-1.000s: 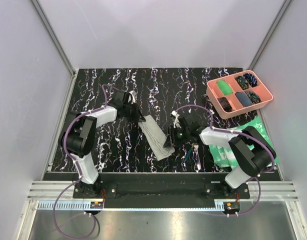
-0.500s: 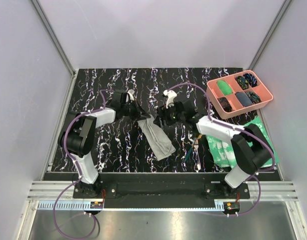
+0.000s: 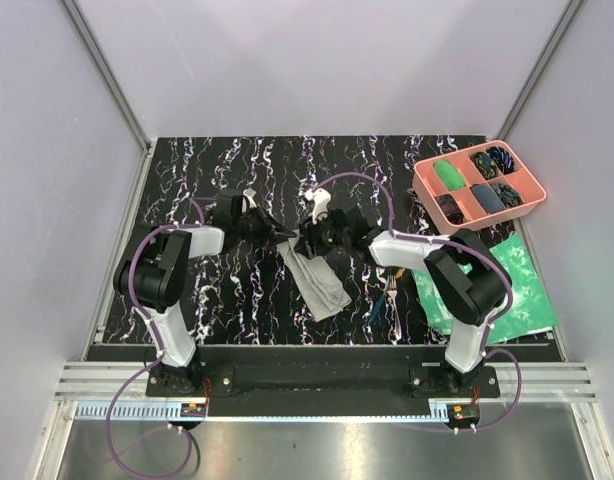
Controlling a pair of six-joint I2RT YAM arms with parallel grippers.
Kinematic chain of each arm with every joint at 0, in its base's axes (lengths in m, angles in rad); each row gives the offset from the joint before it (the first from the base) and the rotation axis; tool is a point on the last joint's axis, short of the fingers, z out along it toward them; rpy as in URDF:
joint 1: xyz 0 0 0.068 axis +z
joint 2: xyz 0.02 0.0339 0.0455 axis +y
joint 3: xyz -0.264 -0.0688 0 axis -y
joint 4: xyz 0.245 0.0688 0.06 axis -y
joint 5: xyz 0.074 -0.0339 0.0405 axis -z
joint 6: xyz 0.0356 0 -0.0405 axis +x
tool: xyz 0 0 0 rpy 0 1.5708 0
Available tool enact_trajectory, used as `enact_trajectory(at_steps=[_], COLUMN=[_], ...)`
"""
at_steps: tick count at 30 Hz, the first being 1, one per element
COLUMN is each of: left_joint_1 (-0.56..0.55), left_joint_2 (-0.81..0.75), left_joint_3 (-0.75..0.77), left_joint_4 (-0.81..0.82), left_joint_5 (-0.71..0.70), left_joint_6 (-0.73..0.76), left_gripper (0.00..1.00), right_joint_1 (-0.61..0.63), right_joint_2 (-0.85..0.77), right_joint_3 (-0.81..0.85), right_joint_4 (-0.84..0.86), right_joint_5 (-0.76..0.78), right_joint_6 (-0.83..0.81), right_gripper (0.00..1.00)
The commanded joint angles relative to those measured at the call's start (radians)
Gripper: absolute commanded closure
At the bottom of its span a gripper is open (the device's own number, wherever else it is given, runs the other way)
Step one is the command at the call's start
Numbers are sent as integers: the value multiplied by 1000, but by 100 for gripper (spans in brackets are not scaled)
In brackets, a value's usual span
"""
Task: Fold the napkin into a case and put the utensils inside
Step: Stuff the top corner of the smaller-rectangle-folded napkin into the folded napkin.
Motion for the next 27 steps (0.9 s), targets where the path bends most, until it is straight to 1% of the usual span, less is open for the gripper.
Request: enact_trajectory(at_steps=[1,5,6,8,9,13,17,23,27], left_joint_1=[2,2,2,2,2,2,0,2,2], left_joint_2=[0,1,1,0,0,-10,-11,-11,-10], left_joint_3=[-20,-29,-30,-33,-35,-38,-38,-46,-50], left_joint_4=[113,113,107,96,93,77,70,80,91], left_joint_5=[37,34,31,25,23,10,8,11,13], left_joint_6=[-93,-105,-105,-104,-104,-101,-99,-110,-124], left_gripper=[100,100,100,100,100,100,100,100,100], right_joint_1=[40,69,92,118,138,167,172,176,179], right_joint_2=[30,51,48,48,50,70,70,79,84], right_joint_3=[45,71,73,82,87,126,136,145,151], right_joint_4=[57,31,29,17,11,-32,-37,-46,-46], right_joint_5=[40,118,176,245,312,451,471,473,463], right_joint_6=[-47,-108,-125,-155,-193,-239,-241,-242,-238], right_gripper=[46,46,46,46,46,46,47,54,55])
